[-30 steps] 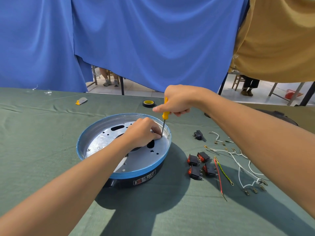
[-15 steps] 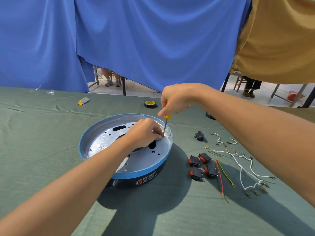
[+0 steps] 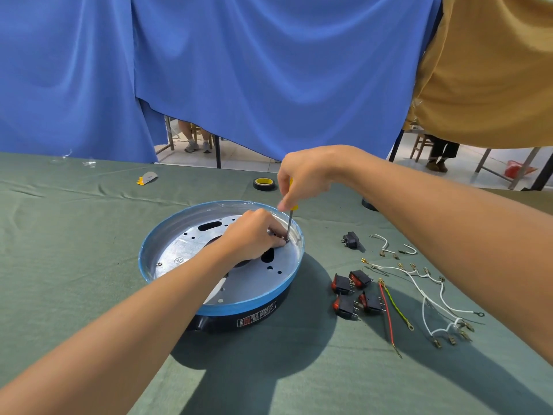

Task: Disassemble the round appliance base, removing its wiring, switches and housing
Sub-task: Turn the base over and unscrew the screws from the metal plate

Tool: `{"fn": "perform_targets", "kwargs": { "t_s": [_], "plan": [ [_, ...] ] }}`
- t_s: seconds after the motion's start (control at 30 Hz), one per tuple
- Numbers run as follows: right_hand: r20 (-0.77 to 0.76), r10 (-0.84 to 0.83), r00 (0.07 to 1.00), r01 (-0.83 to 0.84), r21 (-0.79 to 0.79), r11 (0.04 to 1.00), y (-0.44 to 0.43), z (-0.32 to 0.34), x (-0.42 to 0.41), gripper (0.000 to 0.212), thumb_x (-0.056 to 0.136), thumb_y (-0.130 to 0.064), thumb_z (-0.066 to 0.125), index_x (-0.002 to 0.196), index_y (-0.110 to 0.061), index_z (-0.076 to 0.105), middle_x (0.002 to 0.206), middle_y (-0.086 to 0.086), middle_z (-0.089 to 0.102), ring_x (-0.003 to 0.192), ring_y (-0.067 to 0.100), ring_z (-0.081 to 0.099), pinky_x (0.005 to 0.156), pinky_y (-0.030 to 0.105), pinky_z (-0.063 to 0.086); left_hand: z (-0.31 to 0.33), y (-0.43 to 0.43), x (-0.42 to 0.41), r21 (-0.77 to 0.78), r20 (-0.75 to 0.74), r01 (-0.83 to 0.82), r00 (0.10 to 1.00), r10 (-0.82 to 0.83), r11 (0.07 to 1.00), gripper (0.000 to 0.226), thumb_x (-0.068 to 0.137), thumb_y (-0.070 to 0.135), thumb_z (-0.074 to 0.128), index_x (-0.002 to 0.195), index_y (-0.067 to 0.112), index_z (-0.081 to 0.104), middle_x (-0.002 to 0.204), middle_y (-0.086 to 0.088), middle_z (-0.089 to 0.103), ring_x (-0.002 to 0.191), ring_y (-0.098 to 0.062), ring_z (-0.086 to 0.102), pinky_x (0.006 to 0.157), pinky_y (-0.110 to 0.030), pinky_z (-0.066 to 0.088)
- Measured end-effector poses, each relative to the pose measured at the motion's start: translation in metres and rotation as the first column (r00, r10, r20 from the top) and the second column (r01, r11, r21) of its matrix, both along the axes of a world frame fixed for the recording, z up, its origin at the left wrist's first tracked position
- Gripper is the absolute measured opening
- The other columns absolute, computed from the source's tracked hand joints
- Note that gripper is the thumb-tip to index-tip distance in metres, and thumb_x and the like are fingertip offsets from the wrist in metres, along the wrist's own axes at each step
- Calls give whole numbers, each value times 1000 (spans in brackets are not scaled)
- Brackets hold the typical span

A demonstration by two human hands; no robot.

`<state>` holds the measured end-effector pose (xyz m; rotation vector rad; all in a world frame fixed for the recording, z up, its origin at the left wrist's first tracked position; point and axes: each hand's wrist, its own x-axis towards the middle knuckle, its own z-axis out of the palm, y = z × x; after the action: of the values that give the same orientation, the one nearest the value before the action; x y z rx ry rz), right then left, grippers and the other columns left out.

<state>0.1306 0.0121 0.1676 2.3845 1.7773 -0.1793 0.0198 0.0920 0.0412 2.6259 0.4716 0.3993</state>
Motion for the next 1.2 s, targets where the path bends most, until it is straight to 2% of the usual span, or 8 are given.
{"fn": "perform_targets", "kwargs": {
  "t_s": [0.1, 0.4, 0.57, 0.73, 0.87, 0.97, 1.07, 1.2],
  "plan": [
    [34, -82, 996, 83, -26, 996, 0, 0, -2, 54, 93, -53, 49, 64, -11, 65, 44, -4, 55, 38, 16, 44, 45, 22, 38, 2, 0, 1, -19, -20, 5, 1000, -6, 1000, 16, 89, 15, 67, 100, 21, 78, 101, 0, 71, 95, -20, 61, 89, -42, 51],
    [-5, 27, 1000, -27, 14, 1000, -2, 7, -5, 2, 81, -25, 74, 80, -25, 73, 62, -6, 63, 59, 10, 58, 52, 21, 44, 4, -1, -1, -39, -19, 25, 999, -25, 999, 18, 90, 14, 67, 105, 17, 77, 109, -1, 68, 99, -21, 60, 92, -41, 49],
    [45, -73, 996, 72, 32, 997, 1, 1, -4, 56, 95, -53, 47, 60, -12, 61, 38, -9, 53, 45, 16, 47, 46, 23, 37, 3, -1, 0, -42, -24, 17, 1000, -18, 999, 19, 90, 15, 67, 107, 18, 76, 111, 0, 68, 100, -20, 60, 93, -42, 50],
    [117, -57, 992, 49, 70, 996, 3, -1, -7, 32, 86, -29, 63, 59, -12, 59, 53, 1, 52, 55, 23, 45, 49, 24, 33, 3, -1, 0, -47, -25, 19, 999, -20, 999, 19, 91, 14, 66, 107, 17, 76, 110, 0, 68, 99, -21, 60, 93, -42, 50],
    [-52, -9, 999, 10, 29, 1000, 2, 6, -6, 7, 80, -24, 74, 74, -25, 72, 71, -2, 61, 63, 15, 53, 51, 23, 43, 3, -1, -1, -48, -17, 25, 1000, -26, 999, 18, 90, 14, 67, 106, 17, 76, 108, -1, 68, 98, -21, 60, 93, -42, 50],
    [-73, -40, 997, 42, 31, 999, 3, 2, -3, 23, 84, -42, 69, 77, -20, 68, 72, -1, 60, 58, 16, 51, 49, 23, 42, 2, -1, -1, -50, -15, 23, 1000, -24, 998, 19, 90, 14, 67, 107, 18, 76, 107, -1, 69, 98, -20, 60, 92, -42, 50],
    [-11, -115, 993, 116, 57, 992, 4, -1, -2, 59, 90, -61, 49, 62, -11, 61, 40, -6, 50, 37, 16, 40, 45, 22, 36, 3, -1, 0, -58, -15, 20, 1000, -21, 998, 19, 90, 15, 67, 107, 18, 76, 107, 0, 68, 98, -20, 60, 93, -42, 50],
    [100, -98, 990, 94, 42, 995, 5, 2, -3, 36, 89, -35, 62, 61, -12, 62, 44, -4, 52, 41, 16, 42, 45, 20, 35, 3, -1, -1, -59, -17, 22, 1000, -23, 998, 19, 91, 14, 66, 107, 17, 76, 109, -1, 67, 99, -20, 60, 93, -42, 51]
  ]
}}
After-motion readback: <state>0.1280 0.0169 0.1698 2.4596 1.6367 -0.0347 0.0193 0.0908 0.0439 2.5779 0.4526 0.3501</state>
